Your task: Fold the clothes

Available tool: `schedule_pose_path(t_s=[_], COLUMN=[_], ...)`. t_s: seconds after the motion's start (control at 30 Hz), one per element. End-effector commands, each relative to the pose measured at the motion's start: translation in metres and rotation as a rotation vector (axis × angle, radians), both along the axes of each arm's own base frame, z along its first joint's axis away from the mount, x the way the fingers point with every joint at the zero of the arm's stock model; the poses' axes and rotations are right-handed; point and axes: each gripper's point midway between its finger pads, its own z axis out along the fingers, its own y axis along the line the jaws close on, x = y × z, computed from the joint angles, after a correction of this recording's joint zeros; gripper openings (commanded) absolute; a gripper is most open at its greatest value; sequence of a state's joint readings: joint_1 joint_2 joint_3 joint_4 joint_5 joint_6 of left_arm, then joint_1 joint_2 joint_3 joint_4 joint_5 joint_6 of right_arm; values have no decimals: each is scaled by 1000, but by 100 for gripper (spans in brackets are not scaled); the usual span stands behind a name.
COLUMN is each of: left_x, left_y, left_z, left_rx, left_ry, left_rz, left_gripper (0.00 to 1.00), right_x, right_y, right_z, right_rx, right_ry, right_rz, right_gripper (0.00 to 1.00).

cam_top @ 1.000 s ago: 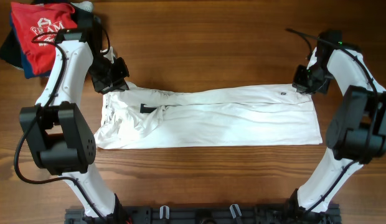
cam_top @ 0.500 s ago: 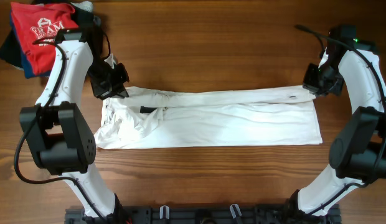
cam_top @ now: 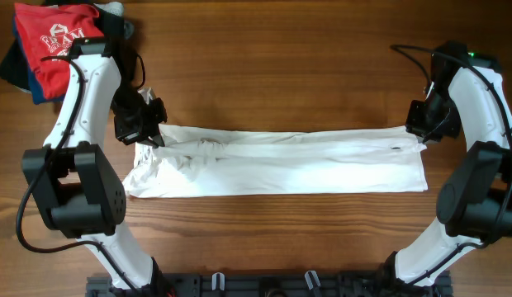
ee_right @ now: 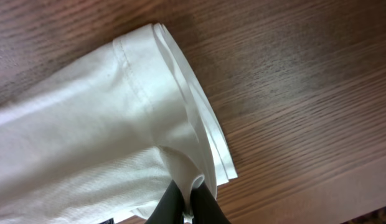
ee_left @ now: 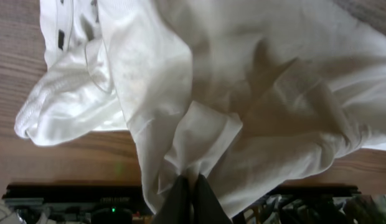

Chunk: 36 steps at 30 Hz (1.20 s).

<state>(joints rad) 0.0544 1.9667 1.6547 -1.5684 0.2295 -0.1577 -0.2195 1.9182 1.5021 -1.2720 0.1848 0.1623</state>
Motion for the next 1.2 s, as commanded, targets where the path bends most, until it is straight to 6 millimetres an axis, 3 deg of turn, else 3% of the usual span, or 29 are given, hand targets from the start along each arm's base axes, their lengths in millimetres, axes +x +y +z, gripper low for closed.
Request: schedule_pose_path(t_s=[0.0,0.2,0.27,0.37,0.5,0.6,0.63,0.77,0.9,1.03,1.17], left_x=[-9,-35,-34,-26,0,14,18,38,45,34,7], left_y=[3,2,3,0,-12,-16,-14,30,37,39,57], left_z=[-2,-3,-3,-6,-11,-16,-18,-28,-40,-73,-108], left_rx=[12,3,9,-4,-76,-67,-44,241,258,265,283], left_ry=[8,112,112,73,-37,-99,-113,-170,-181,-163,-109], left_rz=[-19,-28,-29,-22,1,-22,-34,71,108,122,188], left_gripper=[4,14,13,10,12,31,31,24,23,22,22], right_x=[-9,-9,-9,-7,-2,2,2,3,4,4,4], right_y=[-5,-6,-6,-3,10,12,12,12,12,12,12], right_z=[0,0,0,-1,-4,-4,-4,-4,-4,-4,-4], right_rx=[-27,-28,-27,-14,68,81,81,80,79,79,78], right_ry=[25,24,24,16,-10,-24,-24,-29,-32,-35,-35], right_rz=[5,4,4,3,19,19,19,19,19,19,19], right_gripper=[5,11,14,14,18,23,23,24,24,24,24])
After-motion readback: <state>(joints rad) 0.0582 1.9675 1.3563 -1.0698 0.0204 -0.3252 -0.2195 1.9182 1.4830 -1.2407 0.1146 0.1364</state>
